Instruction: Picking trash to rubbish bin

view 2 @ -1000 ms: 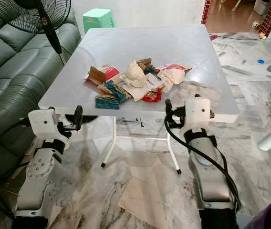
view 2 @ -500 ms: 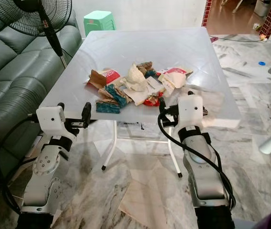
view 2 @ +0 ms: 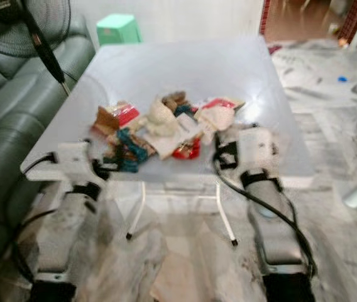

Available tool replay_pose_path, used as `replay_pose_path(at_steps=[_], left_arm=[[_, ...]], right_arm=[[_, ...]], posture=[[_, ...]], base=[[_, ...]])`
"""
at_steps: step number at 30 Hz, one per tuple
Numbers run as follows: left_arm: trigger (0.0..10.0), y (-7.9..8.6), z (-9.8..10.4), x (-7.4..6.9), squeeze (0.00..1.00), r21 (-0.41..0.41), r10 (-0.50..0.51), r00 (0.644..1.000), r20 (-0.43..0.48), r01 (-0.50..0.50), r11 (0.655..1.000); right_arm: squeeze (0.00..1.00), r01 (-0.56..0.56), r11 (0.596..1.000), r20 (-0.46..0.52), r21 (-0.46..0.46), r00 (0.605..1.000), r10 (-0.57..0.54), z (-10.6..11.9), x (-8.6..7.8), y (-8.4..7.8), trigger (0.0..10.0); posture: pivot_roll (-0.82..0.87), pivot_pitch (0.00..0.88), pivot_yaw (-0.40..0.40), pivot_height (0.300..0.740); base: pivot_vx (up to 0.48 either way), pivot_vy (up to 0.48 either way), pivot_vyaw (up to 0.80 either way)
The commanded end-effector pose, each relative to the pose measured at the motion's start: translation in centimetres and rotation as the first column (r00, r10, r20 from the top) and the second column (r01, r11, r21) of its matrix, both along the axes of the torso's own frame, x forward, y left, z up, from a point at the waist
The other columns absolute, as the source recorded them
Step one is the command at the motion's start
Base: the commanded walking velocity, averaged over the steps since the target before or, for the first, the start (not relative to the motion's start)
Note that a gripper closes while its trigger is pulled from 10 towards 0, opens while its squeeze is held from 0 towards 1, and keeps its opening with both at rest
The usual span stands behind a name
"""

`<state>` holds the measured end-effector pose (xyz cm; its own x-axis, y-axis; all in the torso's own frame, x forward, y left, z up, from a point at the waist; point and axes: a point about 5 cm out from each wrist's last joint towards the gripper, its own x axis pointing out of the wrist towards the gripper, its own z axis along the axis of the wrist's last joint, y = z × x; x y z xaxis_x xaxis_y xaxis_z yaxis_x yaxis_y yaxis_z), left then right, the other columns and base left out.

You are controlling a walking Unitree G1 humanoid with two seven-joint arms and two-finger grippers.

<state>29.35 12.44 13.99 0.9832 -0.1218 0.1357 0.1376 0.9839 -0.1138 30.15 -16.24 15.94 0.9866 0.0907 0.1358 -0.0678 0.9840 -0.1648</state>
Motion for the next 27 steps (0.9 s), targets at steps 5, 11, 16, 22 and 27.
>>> replay_pose_path(at_steps=[5, 11, 16, 22, 27], left_arm=[[10.0, 1.5, -0.5, -0.1, 0.0, 0.03, 0.07, 0.997, -0.025, -0.069, 0.997], [10.0, 2.0, -0.8, -0.2, 0.0, 0.044, 0.1, 0.994, -0.036, -0.099, 0.994], [10.0, 2.2, -1.4, -0.4, 0.0, 0.067, 0.113, 0.99, -0.081, -0.108, 0.992], [10.0, 2.5, -2.0, -0.8, 0.0, 0.094, 0.131, 0.981, -0.145, -0.118, 0.989], [10.0, 2.8, -3.9, -2.0, 0.0, 0.145, 0.106, 0.974, -0.201, -0.077, 0.986]], right_arm=[[0.0, -0.048, 0.999, 0.02, 0.009, 0.999, 0.048, 0.5, 0.1, 1.1, 10.0], [0.0, -0.084, 0.996, 0.003, 0.003, 0.996, 0.084, 0.2, -0.2, 1.1, 10.0], [0.0, -0.157, 0.987, -0.015, 0.024, 0.987, 0.158, 0.2, -0.6, 1.4, 10.0], [0.0, -0.316, 0.948, -0.053, 0.045, 0.947, 0.318, 0.4, -1.8, 2.4, 10.0], [0.0, -0.391, 0.919, -0.108, 0.057, 0.912, 0.395, -0.3, -2.6, 2.5, 10.0]], posture=[[-0.04, 0.051, 0.056, 0.74], [-0.04, 0.051, 0.055, 0.74], [-0.04, 0.053, 0.055, 0.74], [-0.04, 0.057, 0.057, 0.74], [-0.04, 0.062, 0.056, 0.74]], base=[[0.253, 0.0, 0.0], [0.0, 0.0, 0.0], [0.0, 0.0, 0.0], [0.0, 0.0, 0.0], [0.0, 0.0, 0.0]])
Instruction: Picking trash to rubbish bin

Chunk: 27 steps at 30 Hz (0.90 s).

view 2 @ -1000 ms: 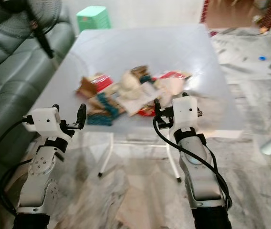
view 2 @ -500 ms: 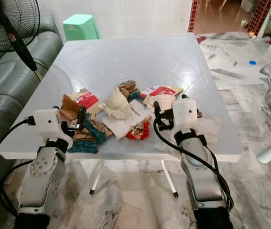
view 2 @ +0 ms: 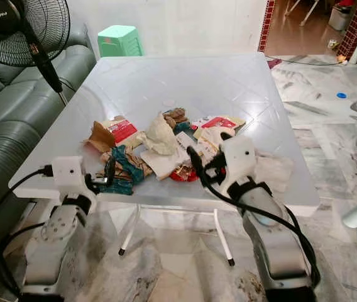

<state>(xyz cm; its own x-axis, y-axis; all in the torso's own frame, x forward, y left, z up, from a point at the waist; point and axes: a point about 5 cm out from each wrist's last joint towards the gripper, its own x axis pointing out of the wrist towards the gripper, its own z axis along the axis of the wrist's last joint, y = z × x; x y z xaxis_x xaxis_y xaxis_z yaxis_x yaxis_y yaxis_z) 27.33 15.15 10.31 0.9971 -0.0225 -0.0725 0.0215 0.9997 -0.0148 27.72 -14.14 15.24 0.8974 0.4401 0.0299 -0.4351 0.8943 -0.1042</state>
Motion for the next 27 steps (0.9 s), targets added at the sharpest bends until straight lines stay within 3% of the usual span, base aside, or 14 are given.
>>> replay_pose_path(at_steps=[1, 8, 20, 22, 23, 24, 27], left_arm=[[10.0, 0.1, -0.4, 0.0, 0.0, 0.026, -0.019, 1.0, -0.023, 0.019, 0.999], [10.0, -0.3, -1.6, 0.6, 0.0, 0.019, -0.033, 0.997, -0.071, 0.035, 0.999], [10.0, -0.8, -2.2, 2.7, 0.0, 0.025, -0.075, 0.996, -0.055, 0.076, 0.997], [9.4, -0.8, -2.4, 3.0, 0.0, 0.037, -0.082, 0.994, -0.071, 0.085, 0.996], [3.6, -0.8, -2.6, 3.1, 0.0, 0.046, -0.085, 0.993, -0.084, 0.089, 0.995], [0.0, -0.8, -2.7, 3.1, 0.0, 0.041, -0.085, 0.992, -0.093, 0.089, 0.995], [0.0, -1.1, -2.9, 3.2, 0.0, 0.014, -0.102, 0.991, -0.088, 0.103, 0.995]], right_arm=[[0.0, -0.045, 0.999, -0.008, 0.011, 0.999, 0.045, 0.3, -0.2, 0.4, 10.0], [0.0, -0.163, 0.986, -0.067, 0.022, 0.984, 0.164, 0.0, -1.3, 1.5, 10.0], [0.0, -0.156, 0.988, -0.064, 0.02, 0.985, 0.157, 0.4, -1.5, 1.4, 10.0], [0.0, -0.156, 0.987, -0.068, 0.021, 0.985, 0.157, 0.5, -1.5, 1.5, 10.0], [0.0, -0.16, 0.987, -0.072, 0.024, 0.984, 0.162, 0.4, -1.6, 1.5, 10.0], [0.0, -0.167, 0.986, -0.078, 0.028, 0.983, 0.169, 0.4, -1.7, 1.5, 10.0], [0.0, -0.224, 0.973, -0.106, 0.051, 0.968, 0.229, 0.3, -2.4, 2.0, 10.0]], posture=[[-0.04, 0.064, 0.055, 0.74], [-0.05, 0.064, 0.055, 0.74], [-0.08, 0.069, 0.057, 0.74], [-0.08, 0.07, 0.059, 0.74], [-0.09, 0.071, 0.06, 0.74], [-0.09, 0.071, 0.06, 0.74], [-0.09, 0.073, 0.058, 0.74]], base=[[0.0, 0.0, 0.0], [0.0, 0.0, 0.0], [0.0, 0.0, 0.0], [0.0, 0.0, 0.0], [0.0, 0.0, 0.0], [0.0, 0.0, 0.0], [0.0, 0.0, 0.0]])
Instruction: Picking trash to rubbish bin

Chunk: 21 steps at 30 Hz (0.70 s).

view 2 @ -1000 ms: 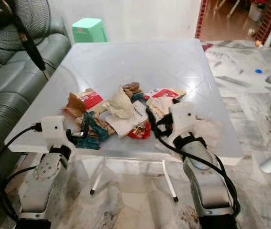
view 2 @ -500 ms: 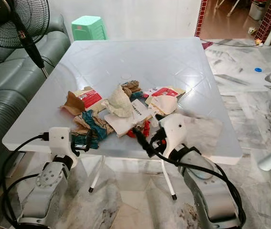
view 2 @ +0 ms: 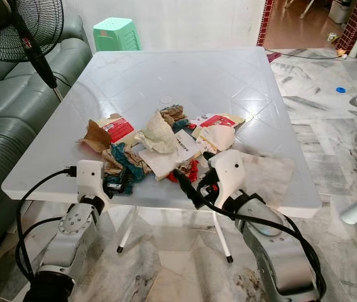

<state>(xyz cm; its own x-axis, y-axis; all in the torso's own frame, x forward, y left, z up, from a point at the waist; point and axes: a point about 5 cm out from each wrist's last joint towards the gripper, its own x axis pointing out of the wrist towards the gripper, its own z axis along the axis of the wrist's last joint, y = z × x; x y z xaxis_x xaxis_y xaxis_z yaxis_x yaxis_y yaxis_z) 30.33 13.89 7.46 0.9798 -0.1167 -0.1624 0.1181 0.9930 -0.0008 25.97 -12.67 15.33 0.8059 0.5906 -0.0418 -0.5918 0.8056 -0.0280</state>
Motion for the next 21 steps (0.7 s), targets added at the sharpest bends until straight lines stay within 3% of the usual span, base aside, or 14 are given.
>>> replay_pose_path(at_steps=[1, 4, 9, 21], left_arm=[[0.0, 0.2, 0.0, 0.2, 0.0, -0.002, -0.005, 1.0, 0.002, 0.005, 1.0], [0.0, -0.1, -0.1, -0.1, 0.0, -0.013, -0.014, 1.0, 0.011, 0.015, 1.0], [0.0, -0.2, -0.4, -0.3, 0.0, -0.018, -0.013, 1.0, 0.014, 0.013, 1.0], [0.0, 0.0, -0.1, -0.3, 0.0, -0.019, 0.004, 0.999, 0.045, -0.003, 1.0]], right_arm=[[0.0, -0.053, 0.999, -0.011, 0.012, 0.999, 0.053, 0.2, -0.6, 0.5, 10.0], [0.0, -0.137, 0.99, -0.045, 0.022, 0.989, 0.138, -0.1, -1.5, 1.3, 10.0], [0.0, -0.18, 0.983, -0.065, 0.034, 0.981, 0.182, -0.1, -1.9, 1.6, 10.0], [0.0, -0.195, 0.98, -0.074, 0.036, 0.977, 0.197, 0.0, -1.9, 1.5, 10.0]], posture=[[-0.09, 0.073, 0.058, 0.74], [-0.09, 0.073, 0.058, 0.74], [-0.09, 0.074, 0.053, 0.74], [-0.09, 0.064, 0.044, 0.74]], base=[[0.0, 0.0, 0.0], [0.0, 0.0, 0.0], [0.0, 0.0, 0.0], [0.0, 0.0, 0.0]])
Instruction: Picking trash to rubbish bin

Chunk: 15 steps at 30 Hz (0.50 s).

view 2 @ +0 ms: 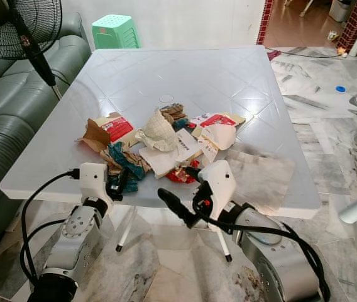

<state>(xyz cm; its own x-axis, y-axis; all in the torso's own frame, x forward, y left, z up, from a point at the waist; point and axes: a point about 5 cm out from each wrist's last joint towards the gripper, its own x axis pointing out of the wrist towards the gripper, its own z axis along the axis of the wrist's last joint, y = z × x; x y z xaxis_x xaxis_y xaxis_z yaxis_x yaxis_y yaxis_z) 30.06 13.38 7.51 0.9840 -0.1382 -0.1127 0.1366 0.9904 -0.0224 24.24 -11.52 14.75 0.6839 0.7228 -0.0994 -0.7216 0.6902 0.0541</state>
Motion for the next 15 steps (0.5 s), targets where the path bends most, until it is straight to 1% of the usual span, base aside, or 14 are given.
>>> replay_pose_path(at_steps=[1, 15], left_arm=[[0.0, 0.52, -0.14, 0.01, 0.0, 0.008, 0.023, 1.0, 0.0, -0.023, 1.0], [0.0, 0.64, -0.13, -0.17, 0.0, -0.006, 0.051, 0.999, 0.011, -0.05, 0.999]], right_arm=[[0.0, -0.022, 1.0, 0.02, 0.009, 1.0, 0.022, 0.61, -0.15, 0.35, 10.0], [0.0, -0.017, 1.0, 0.021, 0.012, 1.0, 0.017, 0.7, -0.13, 0.36, 10.0]], posture=[[-0.09, 0.064, 0.044, 0.74], [-0.09, 0.068, 0.04, 0.74]], base=[[0.0, 0.0, 0.0], [0.0, 0.0, 0.0]])
